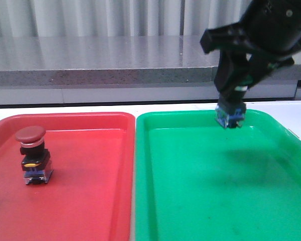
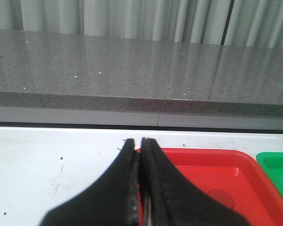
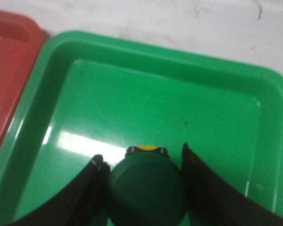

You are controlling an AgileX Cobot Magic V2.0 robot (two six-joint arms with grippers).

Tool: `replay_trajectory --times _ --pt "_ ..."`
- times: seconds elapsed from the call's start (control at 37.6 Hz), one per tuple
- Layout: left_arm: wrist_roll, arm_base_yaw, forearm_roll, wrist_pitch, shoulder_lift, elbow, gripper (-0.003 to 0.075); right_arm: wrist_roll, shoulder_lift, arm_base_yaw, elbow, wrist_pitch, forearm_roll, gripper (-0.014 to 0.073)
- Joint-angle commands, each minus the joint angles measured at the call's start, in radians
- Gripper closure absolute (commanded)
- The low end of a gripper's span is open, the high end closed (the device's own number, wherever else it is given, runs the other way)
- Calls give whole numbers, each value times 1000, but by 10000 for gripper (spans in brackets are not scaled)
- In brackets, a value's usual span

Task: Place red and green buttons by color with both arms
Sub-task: 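Lift the green button and carry it over the green tray, then set the green button down in the green tray and open the right gripper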

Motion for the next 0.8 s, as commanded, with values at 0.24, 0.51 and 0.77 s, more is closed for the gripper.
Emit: replay_trajectory --times 0.24,0.51,0.77 --pt "-7 1 -12 -75 13 -26 740 -1 23 25 61 -126 10 409" --pt "-7 1 -12 -75 13 -26 740 -1 42 25 61 -109 34 358" --pt "-7 1 -12 -75 13 -26 740 -1 26 27 61 -97 35 30"
